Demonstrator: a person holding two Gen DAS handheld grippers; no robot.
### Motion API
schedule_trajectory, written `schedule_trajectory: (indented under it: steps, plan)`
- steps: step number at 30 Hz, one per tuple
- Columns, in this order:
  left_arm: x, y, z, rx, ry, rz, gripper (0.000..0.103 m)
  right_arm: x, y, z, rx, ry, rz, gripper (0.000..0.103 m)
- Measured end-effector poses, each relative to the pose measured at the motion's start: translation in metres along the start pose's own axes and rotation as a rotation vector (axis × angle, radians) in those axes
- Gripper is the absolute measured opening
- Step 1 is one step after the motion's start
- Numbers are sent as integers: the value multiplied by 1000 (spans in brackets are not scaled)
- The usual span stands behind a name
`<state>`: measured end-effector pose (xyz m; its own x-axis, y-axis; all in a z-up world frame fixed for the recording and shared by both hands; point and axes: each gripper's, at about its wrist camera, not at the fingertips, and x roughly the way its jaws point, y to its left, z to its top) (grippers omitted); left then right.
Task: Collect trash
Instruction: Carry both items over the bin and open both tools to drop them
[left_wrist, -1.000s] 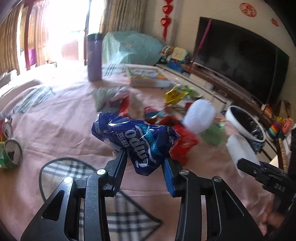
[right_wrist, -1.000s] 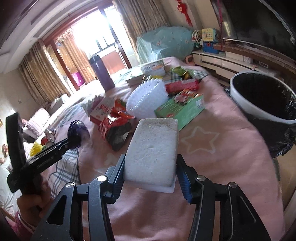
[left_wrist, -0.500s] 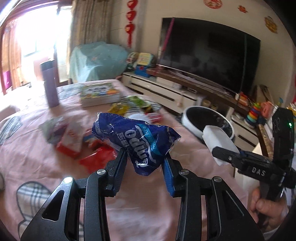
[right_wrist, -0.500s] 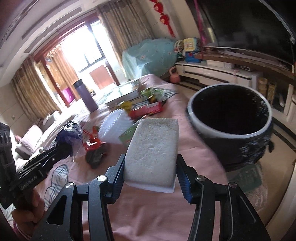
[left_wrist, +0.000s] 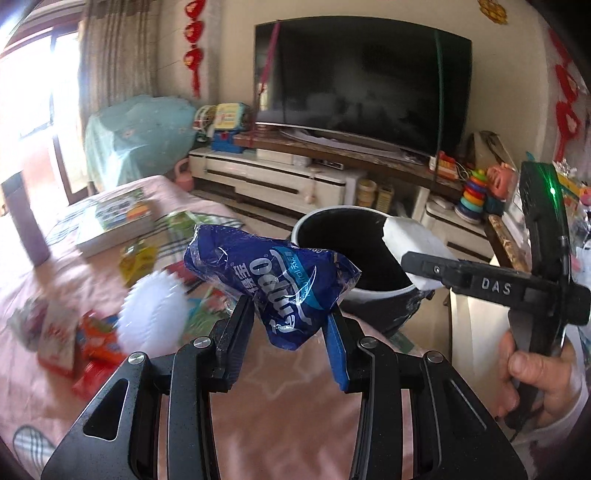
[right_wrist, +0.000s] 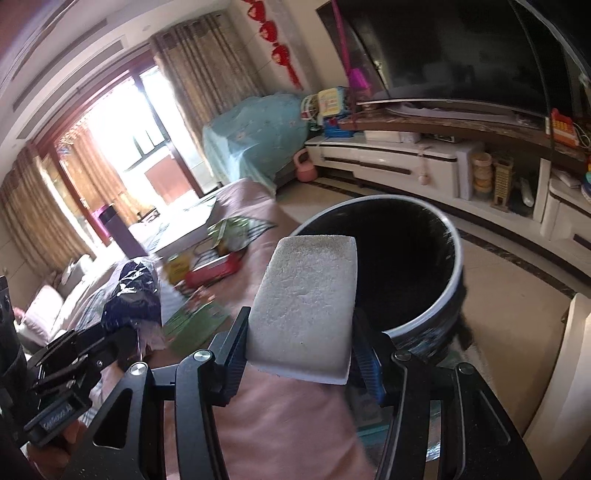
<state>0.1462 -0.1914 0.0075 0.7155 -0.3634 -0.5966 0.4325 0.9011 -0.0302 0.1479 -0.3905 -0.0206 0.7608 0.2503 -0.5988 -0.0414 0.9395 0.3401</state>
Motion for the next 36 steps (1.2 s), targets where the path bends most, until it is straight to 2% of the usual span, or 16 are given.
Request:
schedule_trajectory:
  steps: [11, 23, 26, 28, 30, 36]
  plan:
    - [52, -29, 33, 39, 50, -76, 37, 18, -47, 35, 44, 8, -27, 54]
    - [100, -54, 49, 69, 103, -132, 40, 43, -75, 53, 73, 52, -13, 57]
    - [107, -59, 45, 95, 127, -120, 50, 50, -77, 55, 71, 75, -13, 63]
    - [106, -60, 42, 105, 132, -101, 72, 52, -78, 57, 68, 75, -21, 67]
    - [101, -58, 39, 108, 114, -93, 78, 50, -79, 58, 71, 69, -21, 77]
    - [87, -46, 30, 68, 116, -76, 82, 38, -81, 57, 95, 34, -18, 82]
